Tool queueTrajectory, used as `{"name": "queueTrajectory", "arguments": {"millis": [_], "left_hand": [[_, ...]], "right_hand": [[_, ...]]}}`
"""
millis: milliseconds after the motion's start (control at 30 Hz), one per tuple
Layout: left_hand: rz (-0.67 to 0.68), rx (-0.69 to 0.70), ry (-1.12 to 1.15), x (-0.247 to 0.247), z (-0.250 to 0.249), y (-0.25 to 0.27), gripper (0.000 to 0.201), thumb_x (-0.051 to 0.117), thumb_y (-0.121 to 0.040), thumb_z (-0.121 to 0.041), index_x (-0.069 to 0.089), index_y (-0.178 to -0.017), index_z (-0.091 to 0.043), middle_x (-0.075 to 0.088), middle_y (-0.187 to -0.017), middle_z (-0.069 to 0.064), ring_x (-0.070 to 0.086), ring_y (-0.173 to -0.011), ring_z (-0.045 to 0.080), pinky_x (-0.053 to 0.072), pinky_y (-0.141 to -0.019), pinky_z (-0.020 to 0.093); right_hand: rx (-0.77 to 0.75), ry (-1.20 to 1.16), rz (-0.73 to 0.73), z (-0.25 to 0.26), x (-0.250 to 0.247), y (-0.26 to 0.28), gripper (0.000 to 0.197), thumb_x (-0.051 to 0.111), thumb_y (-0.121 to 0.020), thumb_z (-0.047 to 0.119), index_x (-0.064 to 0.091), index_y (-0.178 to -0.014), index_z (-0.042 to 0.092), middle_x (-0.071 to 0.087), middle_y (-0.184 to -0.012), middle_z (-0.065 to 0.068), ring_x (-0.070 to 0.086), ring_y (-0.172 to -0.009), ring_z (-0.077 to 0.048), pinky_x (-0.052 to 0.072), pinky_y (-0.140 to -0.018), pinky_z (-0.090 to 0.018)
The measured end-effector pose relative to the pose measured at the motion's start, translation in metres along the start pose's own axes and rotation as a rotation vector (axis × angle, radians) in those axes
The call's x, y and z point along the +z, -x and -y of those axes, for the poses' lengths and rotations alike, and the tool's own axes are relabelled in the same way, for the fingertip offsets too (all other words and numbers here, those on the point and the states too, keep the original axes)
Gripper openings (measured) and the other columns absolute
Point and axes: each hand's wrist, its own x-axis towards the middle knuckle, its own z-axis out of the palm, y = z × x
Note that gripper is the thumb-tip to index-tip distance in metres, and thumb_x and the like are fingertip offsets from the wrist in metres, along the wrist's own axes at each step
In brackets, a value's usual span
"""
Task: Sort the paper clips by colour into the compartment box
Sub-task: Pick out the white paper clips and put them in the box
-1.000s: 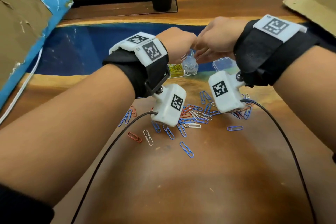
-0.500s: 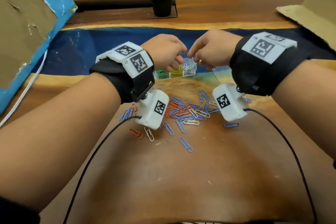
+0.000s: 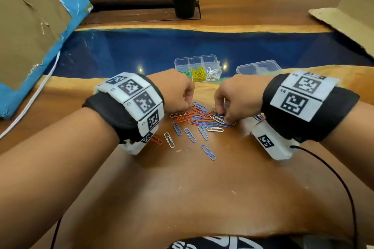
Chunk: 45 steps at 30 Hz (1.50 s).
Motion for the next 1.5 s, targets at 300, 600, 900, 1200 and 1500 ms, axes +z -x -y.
{"name": "queueTrajectory", "arguments": {"millis": [300,600,900,1200,1500], "left_hand": [[0.061,-0.045,-0.053,0.004,0.006,0.011,0.009,0.069,-0.078,-0.026,0.064,-0.085,-0.024,0.054,-0.069,-0.012,0.048,-0.059,0.004,0.043,-0.068,0.023],[0.042,-0.065,0.08,0.005,0.009,0.015,0.015,0.065,-0.079,-0.016,0.059,-0.088,-0.027,0.058,-0.067,-0.012,0.05,-0.063,0.001,0.048,-0.075,0.025],[0.073,-0.084,0.09,0.006,0.011,0.018,0.009,0.064,-0.085,-0.033,0.064,-0.083,-0.024,0.058,-0.065,-0.012,0.053,-0.068,0.01,0.043,-0.073,0.024],[0.058,-0.045,0.142,0.004,0.003,0.016,0.023,0.076,-0.074,-0.038,0.06,-0.071,-0.021,0.059,-0.061,-0.01,0.049,-0.05,-0.002,0.037,-0.051,0.019],[0.061,0.094,0.133,0.011,-0.03,0.007,0.006,0.062,-0.087,-0.018,0.064,-0.091,-0.021,0.055,-0.069,-0.012,0.049,-0.065,0.003,0.037,-0.059,0.02]], "right_hand": [[-0.03,-0.01,-0.031,-0.002,0.008,0.01,0.014,0.065,-0.079,0.016,0.056,-0.084,0.026,0.051,-0.068,0.01,0.048,-0.066,-0.011,0.035,-0.052,-0.018],[0.005,-0.12,-0.121,0.001,0.008,0.013,0.019,0.039,-0.094,0.018,0.056,-0.085,0.016,0.056,-0.085,-0.002,0.049,-0.086,-0.023,0.034,-0.071,-0.025],[-0.082,-0.054,-0.023,-0.009,0.007,0.035,0.01,0.065,-0.079,0.028,0.055,-0.081,0.027,0.048,-0.065,0.009,0.045,-0.061,-0.005,0.034,-0.053,-0.021],[0.051,0.046,0.066,-0.016,0.023,0.047,0.018,0.07,-0.078,0.038,0.062,-0.069,0.024,0.054,-0.064,0.011,0.047,-0.061,-0.001,0.031,-0.046,-0.018],[0.1,0.026,0.015,-0.028,0.014,0.066,0.022,0.071,-0.076,0.045,0.065,-0.075,0.024,0.054,-0.067,0.01,0.044,-0.056,-0.003,0.033,-0.031,-0.012]]}}
